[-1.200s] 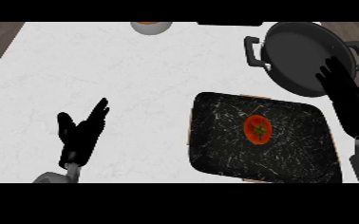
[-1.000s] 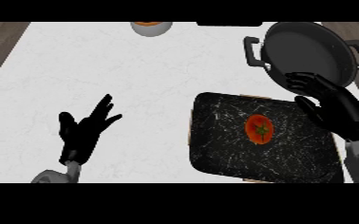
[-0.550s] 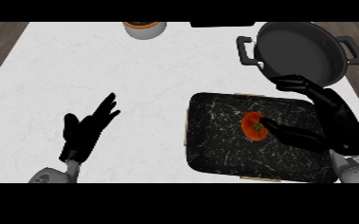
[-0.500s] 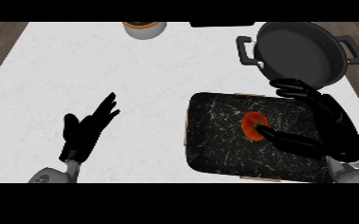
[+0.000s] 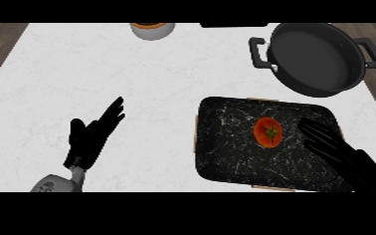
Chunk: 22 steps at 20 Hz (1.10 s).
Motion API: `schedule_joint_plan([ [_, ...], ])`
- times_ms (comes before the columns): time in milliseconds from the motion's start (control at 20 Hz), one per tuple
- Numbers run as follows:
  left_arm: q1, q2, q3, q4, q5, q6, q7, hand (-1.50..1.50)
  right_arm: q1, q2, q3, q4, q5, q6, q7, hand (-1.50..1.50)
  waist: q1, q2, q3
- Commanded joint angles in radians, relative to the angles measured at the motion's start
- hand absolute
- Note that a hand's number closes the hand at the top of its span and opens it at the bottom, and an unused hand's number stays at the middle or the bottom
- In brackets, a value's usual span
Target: Pick the tomato from the tray and place it in the pot
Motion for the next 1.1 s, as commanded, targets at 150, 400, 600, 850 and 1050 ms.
schedule_joint_plan([
  [150, -0.018, -0.022, -0.010, -0.054, -0.024, 0.006, 0.066, 0.00, 0.007, -0.051, 0.038, -0.194, 0.045, 0.094, 0.430, -1.50, 0.022, 0.004, 0.000],
  [400, -0.060, -0.073, -0.006, 0.041, -0.060, 0.003, 0.015, 0.00, -0.147, -0.007, 0.084, -0.034, 0.044, 0.172, 0.587, -1.50, 0.033, 0.010, 0.000],
  [600, -0.062, -0.037, 0.019, 0.018, -0.026, -0.055, 0.035, 0.00, -0.244, -0.034, 0.145, 0.091, 0.097, 0.280, 0.666, -1.50, 0.047, 0.010, 0.000],
  [850, 0.000, -0.031, 0.056, -0.010, -0.049, -0.062, 0.019, 0.00, -0.225, -0.002, 0.095, 0.327, 0.162, 0.293, 0.427, -1.50, 0.030, 0.007, 0.002],
  [1050, -0.029, -0.089, 0.086, 0.080, -0.087, -0.110, -0.009, 0.00, -0.238, 0.062, 0.028, 0.336, 0.207, 0.308, 0.407, -1.50, 0.022, 0.006, 0.002],
])
